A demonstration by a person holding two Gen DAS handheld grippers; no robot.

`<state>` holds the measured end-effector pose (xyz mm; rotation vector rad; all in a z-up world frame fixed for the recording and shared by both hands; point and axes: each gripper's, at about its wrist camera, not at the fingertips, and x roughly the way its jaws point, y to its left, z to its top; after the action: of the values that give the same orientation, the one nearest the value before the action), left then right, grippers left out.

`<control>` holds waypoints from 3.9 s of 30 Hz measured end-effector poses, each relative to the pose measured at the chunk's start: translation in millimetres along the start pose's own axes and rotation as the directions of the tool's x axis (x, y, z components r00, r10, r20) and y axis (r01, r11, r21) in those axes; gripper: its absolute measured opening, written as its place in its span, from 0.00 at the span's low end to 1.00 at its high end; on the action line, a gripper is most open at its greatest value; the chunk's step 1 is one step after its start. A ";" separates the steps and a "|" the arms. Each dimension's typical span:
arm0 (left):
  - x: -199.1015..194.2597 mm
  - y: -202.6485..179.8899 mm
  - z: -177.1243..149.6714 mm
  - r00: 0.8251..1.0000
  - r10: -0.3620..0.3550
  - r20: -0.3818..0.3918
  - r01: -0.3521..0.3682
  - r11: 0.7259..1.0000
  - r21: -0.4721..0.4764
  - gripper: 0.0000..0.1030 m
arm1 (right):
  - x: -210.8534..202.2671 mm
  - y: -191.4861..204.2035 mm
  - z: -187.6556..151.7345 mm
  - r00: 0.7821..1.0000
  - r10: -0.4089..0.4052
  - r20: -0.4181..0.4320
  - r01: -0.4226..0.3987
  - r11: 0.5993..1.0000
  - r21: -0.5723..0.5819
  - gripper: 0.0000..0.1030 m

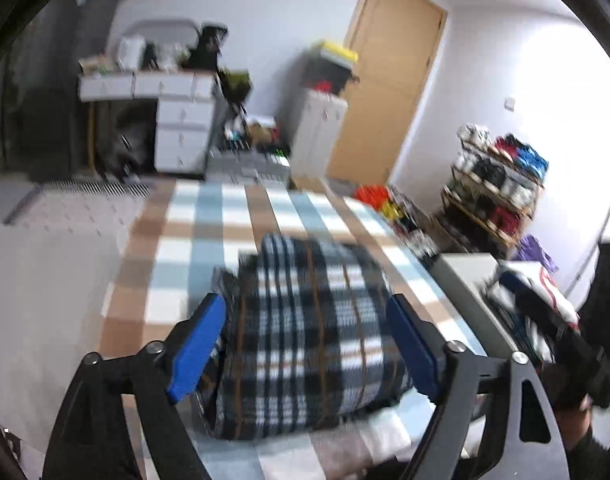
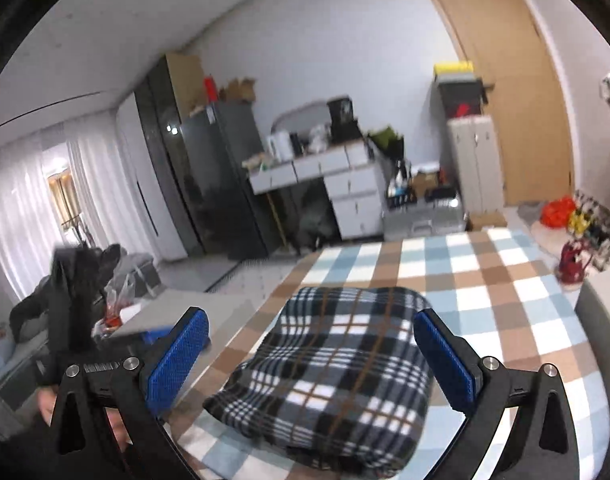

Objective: Fold large clothes
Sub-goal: 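Grasp the folded plaid shirt with both grippers and lift it off the bed, then carry the folded shirt with both grippers and place it on the clothes pile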

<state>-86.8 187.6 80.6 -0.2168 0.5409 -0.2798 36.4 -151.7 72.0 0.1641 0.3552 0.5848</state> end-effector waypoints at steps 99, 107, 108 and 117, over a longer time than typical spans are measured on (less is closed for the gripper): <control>255.4 -63.0 53.3 0.458 -0.548 -0.699 0.425 0.826 -0.370 0.68 | 21.2 -194.6 -112.4 0.839 0.424 -0.340 -0.166 0.795 0.583 0.82; 267.8 -163.2 87.2 0.424 -0.580 -0.696 0.544 0.777 -0.316 0.68 | -71.8 -211.7 -52.9 0.899 0.308 -0.312 -0.107 0.844 0.525 0.82; 270.4 -188.4 94.3 0.413 -0.586 -0.697 0.564 0.766 -0.309 0.68 | -91.5 -218.2 -41.6 0.913 0.278 -0.299 -0.087 0.848 0.524 0.82; 328.8 -437.0 130.4 0.317 -0.603 -0.732 0.705 0.666 -0.243 0.68 | -271.5 -307.6 50.9 0.962 -0.047 -0.270 0.172 0.869 0.464 0.82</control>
<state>163.5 -310.5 153.7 -0.1805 1.3045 -1.2843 1.6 -561.0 118.2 0.5544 0.7541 0.3915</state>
